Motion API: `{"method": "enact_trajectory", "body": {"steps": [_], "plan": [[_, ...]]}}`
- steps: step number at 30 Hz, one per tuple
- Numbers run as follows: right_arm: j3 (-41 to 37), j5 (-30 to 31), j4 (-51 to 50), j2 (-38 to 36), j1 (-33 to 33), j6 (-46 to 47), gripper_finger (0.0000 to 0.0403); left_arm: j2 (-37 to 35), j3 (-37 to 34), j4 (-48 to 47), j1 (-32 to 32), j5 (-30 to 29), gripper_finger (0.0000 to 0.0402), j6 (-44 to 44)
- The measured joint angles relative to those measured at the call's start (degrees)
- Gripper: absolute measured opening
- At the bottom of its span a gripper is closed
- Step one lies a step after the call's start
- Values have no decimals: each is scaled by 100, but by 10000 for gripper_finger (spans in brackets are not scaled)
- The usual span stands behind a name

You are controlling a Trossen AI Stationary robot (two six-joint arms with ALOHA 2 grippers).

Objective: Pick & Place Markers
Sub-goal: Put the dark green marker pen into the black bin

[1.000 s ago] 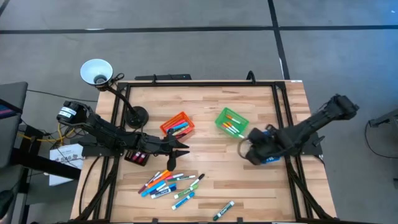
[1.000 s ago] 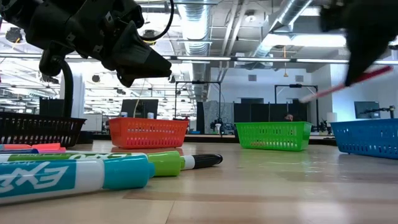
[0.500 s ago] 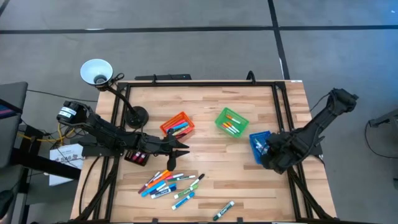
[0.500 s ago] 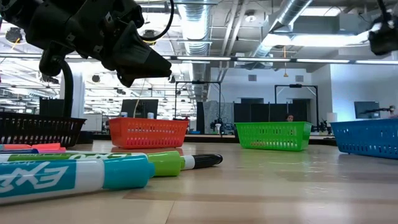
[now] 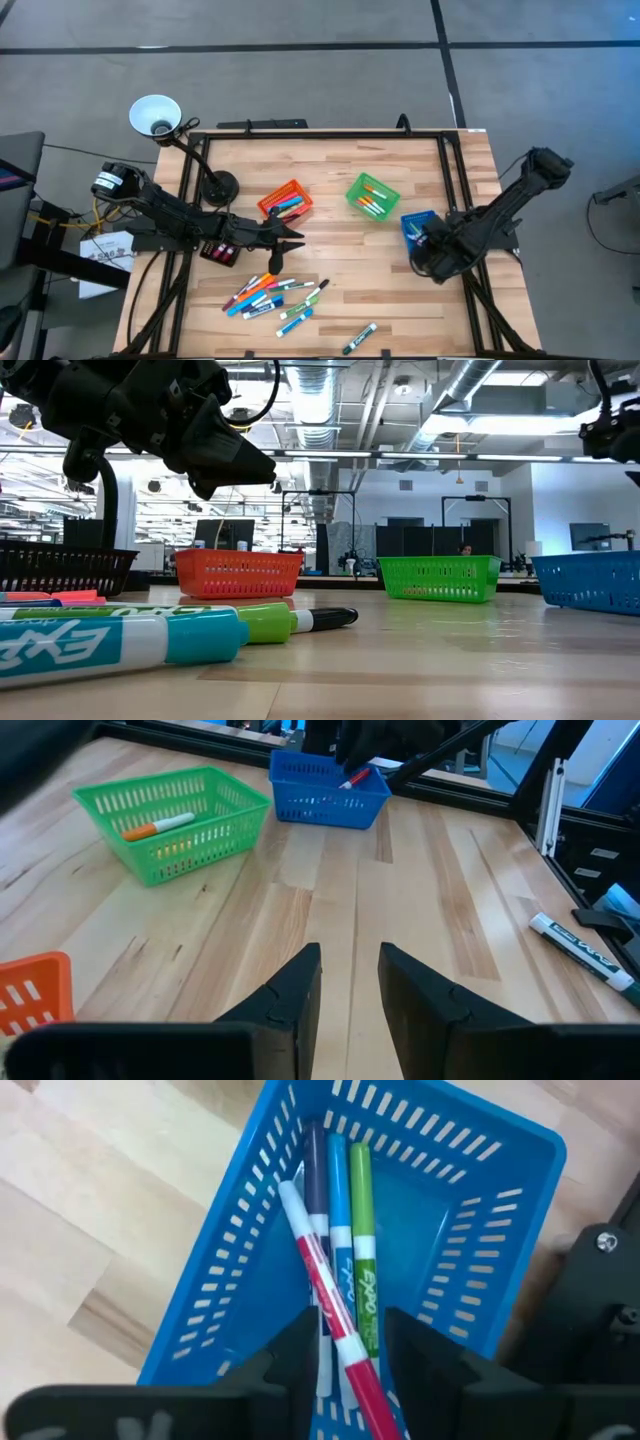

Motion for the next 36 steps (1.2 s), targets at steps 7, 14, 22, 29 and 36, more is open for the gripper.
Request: {"method": "enact_trajectory", "body": {"steps": [7, 14, 22, 29, 36], "plan": [[0, -2, 93, 40, -189, -229, 122, 0, 0, 2, 2, -2, 99, 59], [175, 11, 88, -149, -342, -382, 111, -2, 0, 2, 2, -2, 99, 63], [660, 548, 962, -160, -318, -1604, 96, -1, 0, 0, 2, -2, 99, 64], [662, 595, 3741, 70, -310, -4995, 95, -2, 0, 0, 2, -1, 99, 63], [662, 123, 6012, 1103, -143, -7094, 97, -1, 0, 0, 2, -2, 99, 63]]}}
